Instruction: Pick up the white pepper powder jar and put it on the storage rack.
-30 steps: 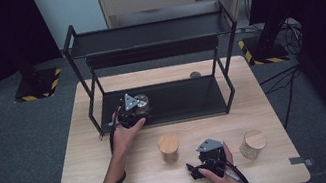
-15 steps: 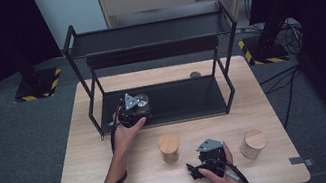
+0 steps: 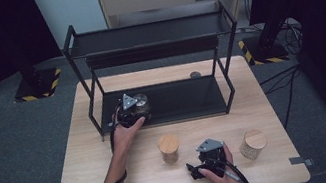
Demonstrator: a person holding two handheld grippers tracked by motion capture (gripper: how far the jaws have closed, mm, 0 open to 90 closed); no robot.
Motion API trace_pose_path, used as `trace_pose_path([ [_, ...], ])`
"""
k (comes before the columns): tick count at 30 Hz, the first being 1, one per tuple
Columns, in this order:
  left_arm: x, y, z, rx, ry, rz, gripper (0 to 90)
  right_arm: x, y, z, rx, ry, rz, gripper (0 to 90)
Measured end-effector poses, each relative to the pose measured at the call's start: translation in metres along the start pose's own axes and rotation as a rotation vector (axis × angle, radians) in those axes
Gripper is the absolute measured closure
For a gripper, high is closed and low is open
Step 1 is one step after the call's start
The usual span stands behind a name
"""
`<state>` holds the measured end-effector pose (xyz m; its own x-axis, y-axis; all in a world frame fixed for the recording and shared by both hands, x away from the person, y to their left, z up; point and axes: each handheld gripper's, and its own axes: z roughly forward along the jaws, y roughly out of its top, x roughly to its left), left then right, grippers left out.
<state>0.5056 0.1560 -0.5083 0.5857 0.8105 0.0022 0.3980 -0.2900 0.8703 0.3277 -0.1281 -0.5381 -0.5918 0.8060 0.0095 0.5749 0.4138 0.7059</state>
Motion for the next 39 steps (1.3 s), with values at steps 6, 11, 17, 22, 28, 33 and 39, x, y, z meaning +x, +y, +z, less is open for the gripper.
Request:
trace_pose_path([
  [6, 0.000, 0.000, 0.000, 0.001, -0.003, -0.003, 29.5, 0.000, 0.000, 0.000, 0.000, 0.000, 0.000, 0.4],
  [11, 0.000, 0.000, 0.000, 0.003, 0.000, -0.007, 29.5, 0.000, 0.000, 0.000, 0.000, 0.000, -0.001, 0.4],
  [17, -0.003, 0.002, -0.002, 0.008, 0.030, 0.009, 17.8, 0.000, 0.000, 0.000, 0.000, 0.000, 0.000, 0.4],
  [22, -0.006, 0.001, -0.006, 0.020, 0.072, 0.019, 8.6, 0.000, 0.000, 0.000, -0.001, 0.000, 0.000, 0.4],
  [28, -0.014, 0.001, -0.012, 0.021, 0.074, 0.042, 5.4, 0.000, 0.000, 0.000, 0.000, 0.000, 0.000, 0.4],
  [33, -0.017, 0.002, -0.019, 0.014, 0.081, 0.036, 5.1, 0.000, 0.000, 0.000, 0.000, 0.000, 0.000, 0.4],
  [39, -0.018, 0.001, -0.029, 0.004, 0.087, 0.037, 5.2, 0.000, 0.000, 0.000, 0.000, 0.000, 0.000, 0.4],
])
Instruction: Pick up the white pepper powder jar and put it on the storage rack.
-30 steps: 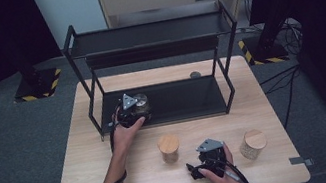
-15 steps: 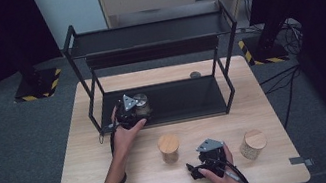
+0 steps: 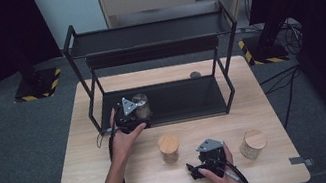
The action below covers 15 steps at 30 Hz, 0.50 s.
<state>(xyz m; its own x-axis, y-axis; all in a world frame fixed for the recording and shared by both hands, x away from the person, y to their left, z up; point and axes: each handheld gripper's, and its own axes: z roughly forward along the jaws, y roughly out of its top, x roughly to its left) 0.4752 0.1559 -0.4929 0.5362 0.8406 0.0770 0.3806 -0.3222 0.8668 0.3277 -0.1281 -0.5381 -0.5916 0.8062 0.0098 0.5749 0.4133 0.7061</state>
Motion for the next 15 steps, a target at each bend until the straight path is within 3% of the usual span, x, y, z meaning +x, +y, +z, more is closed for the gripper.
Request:
trace_pose_path([
  [15, 0.006, -0.007, -0.013, -0.007, 0.003, -0.001, 5.5, 0.000, 0.000, 0.000, 0.000, 0.000, 0.000, 0.4],
])
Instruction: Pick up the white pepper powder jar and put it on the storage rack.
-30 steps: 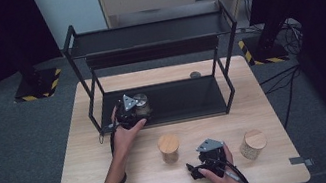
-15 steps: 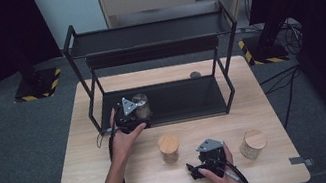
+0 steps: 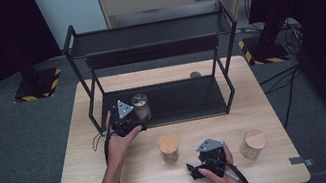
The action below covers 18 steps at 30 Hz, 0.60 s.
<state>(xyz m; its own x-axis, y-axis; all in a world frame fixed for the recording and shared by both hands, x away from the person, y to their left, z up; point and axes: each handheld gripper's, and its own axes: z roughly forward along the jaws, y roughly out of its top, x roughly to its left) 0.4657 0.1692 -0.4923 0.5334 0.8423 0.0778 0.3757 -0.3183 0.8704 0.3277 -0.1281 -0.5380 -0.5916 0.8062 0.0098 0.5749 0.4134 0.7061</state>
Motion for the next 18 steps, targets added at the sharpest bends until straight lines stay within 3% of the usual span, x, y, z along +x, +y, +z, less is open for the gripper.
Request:
trace_pose_path([
  [18, -0.002, -0.008, -0.021, -0.004, -0.006, -0.017, 4.6, 0.000, 0.000, 0.000, 0.000, 0.000, -0.001, 0.4],
])
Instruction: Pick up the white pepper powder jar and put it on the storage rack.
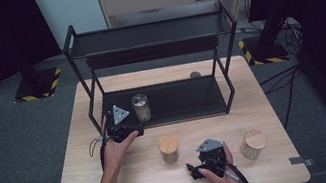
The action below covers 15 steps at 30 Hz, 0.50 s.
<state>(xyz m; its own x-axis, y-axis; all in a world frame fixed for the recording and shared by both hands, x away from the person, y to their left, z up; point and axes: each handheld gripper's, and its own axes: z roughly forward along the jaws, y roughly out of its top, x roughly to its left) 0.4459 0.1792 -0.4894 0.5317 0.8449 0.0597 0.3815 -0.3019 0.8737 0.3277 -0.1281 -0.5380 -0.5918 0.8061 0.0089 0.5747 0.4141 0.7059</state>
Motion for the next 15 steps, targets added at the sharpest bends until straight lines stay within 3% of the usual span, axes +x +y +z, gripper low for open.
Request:
trace_pose_path([
  [15, -0.009, -0.007, -0.017, -0.010, -0.009, -0.019, 4.2, 0.000, 0.000, 0.000, 0.000, 0.000, 0.000, 0.4],
])
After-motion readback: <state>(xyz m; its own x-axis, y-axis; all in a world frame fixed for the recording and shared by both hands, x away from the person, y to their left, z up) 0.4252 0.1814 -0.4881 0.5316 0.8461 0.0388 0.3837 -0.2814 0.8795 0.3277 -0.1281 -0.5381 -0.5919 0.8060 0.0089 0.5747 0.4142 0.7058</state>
